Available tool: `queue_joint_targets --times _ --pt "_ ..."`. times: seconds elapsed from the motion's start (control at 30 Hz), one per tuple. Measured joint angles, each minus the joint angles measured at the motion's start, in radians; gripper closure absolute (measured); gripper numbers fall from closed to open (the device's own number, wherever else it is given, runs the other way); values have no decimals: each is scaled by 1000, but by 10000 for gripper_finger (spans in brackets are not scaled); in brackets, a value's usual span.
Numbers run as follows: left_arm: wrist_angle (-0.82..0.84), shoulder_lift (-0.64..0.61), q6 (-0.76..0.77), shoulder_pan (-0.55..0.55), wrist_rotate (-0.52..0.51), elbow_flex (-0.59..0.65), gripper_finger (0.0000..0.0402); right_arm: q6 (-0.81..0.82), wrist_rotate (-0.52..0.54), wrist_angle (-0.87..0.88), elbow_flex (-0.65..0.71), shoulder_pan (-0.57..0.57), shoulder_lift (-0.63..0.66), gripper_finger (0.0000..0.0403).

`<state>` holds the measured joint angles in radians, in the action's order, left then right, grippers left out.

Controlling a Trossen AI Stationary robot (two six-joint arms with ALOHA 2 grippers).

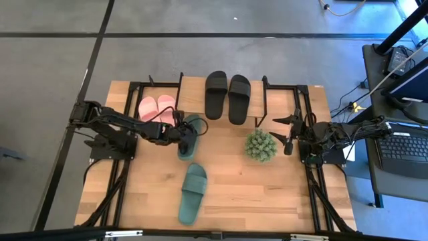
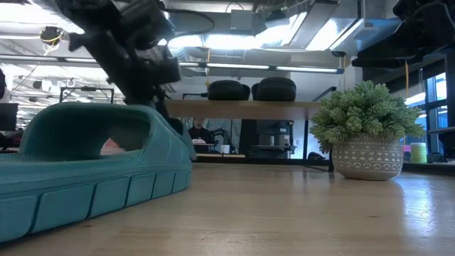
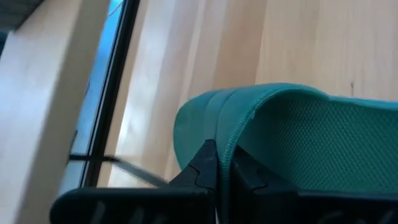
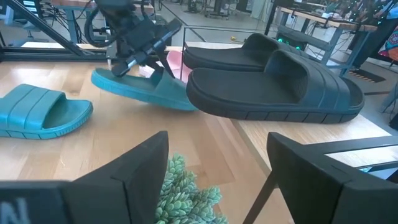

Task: Pick and place slides into the shelf
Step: Put the left green slide under the shelf

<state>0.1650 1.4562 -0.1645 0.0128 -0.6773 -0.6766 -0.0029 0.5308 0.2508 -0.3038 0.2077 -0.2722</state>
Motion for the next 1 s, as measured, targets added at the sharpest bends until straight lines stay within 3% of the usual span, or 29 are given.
queue_joint_targets --times 0.33,0.83,1.0 --pt "-129 127 -53 -47 -4 2 394 0 0 1 0 0 0 130" --pt "-126 135 -27 -43 0 2 317 0 0 2 0 0 0 130" --pt "-115 136 -4 -43 34 -23 267 2 0 2 0 0 0 130"
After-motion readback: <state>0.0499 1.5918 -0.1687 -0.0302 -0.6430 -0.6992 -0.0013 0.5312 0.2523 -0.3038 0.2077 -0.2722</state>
